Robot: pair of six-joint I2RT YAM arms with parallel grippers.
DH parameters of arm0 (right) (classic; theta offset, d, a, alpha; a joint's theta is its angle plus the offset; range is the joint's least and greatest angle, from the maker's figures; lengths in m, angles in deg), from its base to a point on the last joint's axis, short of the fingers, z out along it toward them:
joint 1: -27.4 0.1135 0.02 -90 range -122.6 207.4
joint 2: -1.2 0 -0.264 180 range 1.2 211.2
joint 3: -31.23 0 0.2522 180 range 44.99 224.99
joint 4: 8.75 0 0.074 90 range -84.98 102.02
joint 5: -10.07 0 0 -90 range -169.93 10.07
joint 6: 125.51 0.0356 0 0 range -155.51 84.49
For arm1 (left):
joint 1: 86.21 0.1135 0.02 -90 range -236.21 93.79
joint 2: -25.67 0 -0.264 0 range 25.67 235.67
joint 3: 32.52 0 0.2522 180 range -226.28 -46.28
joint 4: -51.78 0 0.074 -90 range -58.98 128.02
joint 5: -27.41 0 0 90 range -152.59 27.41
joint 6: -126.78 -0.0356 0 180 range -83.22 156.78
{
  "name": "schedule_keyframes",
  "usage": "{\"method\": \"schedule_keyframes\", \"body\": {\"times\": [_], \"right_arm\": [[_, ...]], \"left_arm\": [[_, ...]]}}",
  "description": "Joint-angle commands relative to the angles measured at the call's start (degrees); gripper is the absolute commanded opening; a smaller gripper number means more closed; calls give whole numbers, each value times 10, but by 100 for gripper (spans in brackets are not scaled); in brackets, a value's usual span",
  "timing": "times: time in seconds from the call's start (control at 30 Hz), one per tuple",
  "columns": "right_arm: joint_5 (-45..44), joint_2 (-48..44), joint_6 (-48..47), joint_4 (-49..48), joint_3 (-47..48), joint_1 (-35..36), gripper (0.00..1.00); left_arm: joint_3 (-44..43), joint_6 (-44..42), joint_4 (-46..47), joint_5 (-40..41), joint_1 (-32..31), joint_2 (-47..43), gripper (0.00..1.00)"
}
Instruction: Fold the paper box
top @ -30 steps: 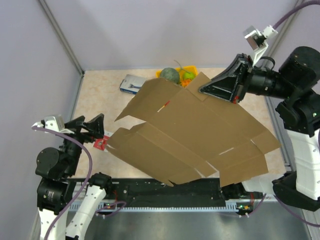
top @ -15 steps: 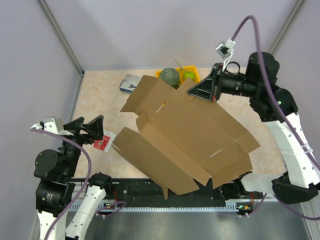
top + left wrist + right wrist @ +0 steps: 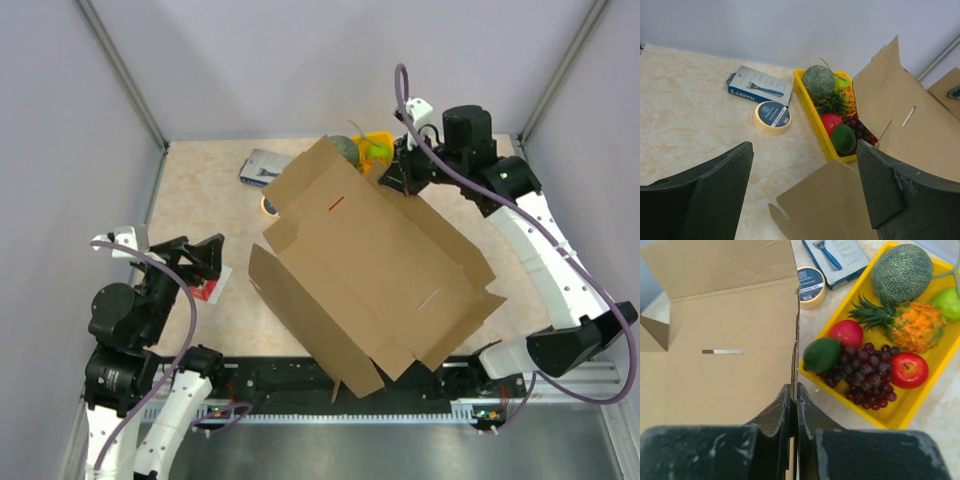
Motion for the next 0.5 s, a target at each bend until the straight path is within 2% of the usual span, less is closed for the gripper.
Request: {"method": "schedule_keyframes", "body": {"times": [0.0, 0.2, 0.3, 0.47], "right_arm": [[-14, -7, -64, -1, -18, -3, 0], [-112, -7, -112, -17, -49, -3, 0], [-123, 5, -131, -21, -34, -4, 0], [-106, 32, -180, -39, -12, -4, 0]], "left_arm": [[7, 6, 41, -14, 2, 14, 88], [23, 11, 52, -48, 2, 17, 88], [39, 15, 62, -75, 3, 34, 87], [62, 30, 128, -202, 3, 94, 89]]}}
